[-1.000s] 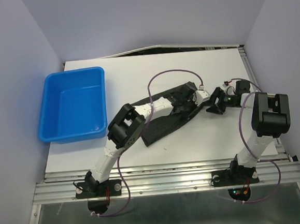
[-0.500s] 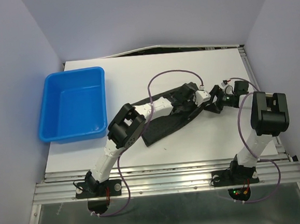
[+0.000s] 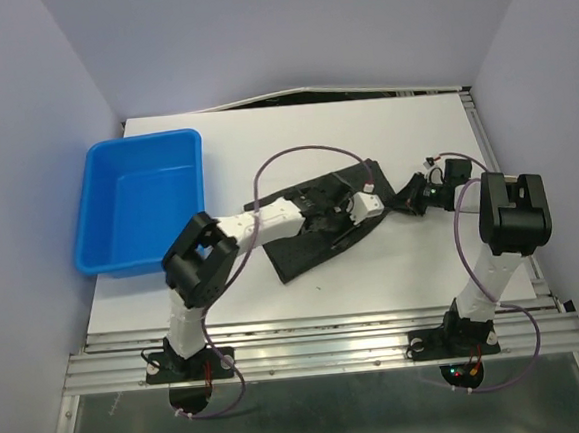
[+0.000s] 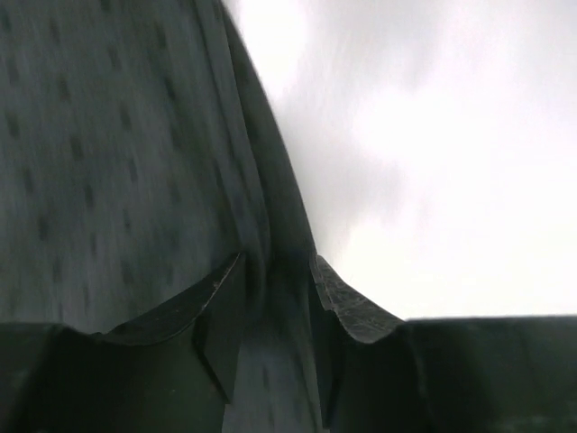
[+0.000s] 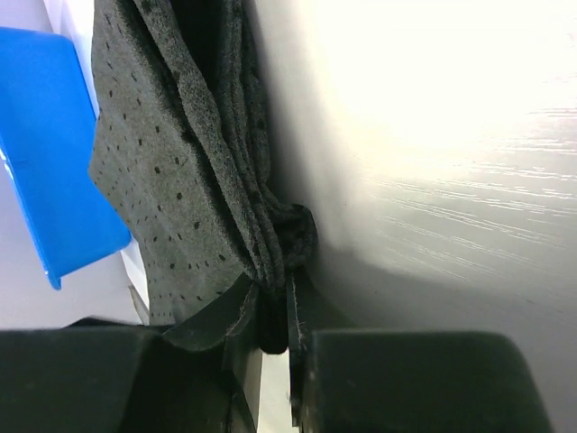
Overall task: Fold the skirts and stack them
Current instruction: Fold the skirt
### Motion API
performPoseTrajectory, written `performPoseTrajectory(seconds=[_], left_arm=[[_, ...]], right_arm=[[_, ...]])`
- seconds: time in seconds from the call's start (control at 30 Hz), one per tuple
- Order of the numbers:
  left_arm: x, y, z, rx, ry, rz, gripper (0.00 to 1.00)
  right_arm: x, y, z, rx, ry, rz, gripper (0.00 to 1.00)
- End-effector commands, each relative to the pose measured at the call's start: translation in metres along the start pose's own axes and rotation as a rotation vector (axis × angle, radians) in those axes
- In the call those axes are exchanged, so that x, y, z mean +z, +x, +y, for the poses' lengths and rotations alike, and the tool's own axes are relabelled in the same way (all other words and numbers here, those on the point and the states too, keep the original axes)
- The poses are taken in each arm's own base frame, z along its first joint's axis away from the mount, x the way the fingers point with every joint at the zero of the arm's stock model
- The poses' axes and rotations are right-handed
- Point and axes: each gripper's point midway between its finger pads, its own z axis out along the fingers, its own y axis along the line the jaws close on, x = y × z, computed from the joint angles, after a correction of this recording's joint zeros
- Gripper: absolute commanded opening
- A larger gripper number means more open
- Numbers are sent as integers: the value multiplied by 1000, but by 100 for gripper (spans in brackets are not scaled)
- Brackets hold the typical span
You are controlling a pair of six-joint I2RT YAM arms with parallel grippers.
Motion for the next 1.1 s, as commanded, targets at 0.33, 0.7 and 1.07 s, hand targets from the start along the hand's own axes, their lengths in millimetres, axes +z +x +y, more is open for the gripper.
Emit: performPoseTrajectory(seconds=[0.33,0.7,1.07], left_arm=[[-143,140,-35,60,-108,277,44],[-130,144,-32,75,-92,311,44],[-120,128,-29,91,-72,283,47]], right_arm=[[-1,6,-39,-34,183,-36,1],[-1,7,-40,-30,190,-30,1],[1,10,-44,-18,195,-19,1]])
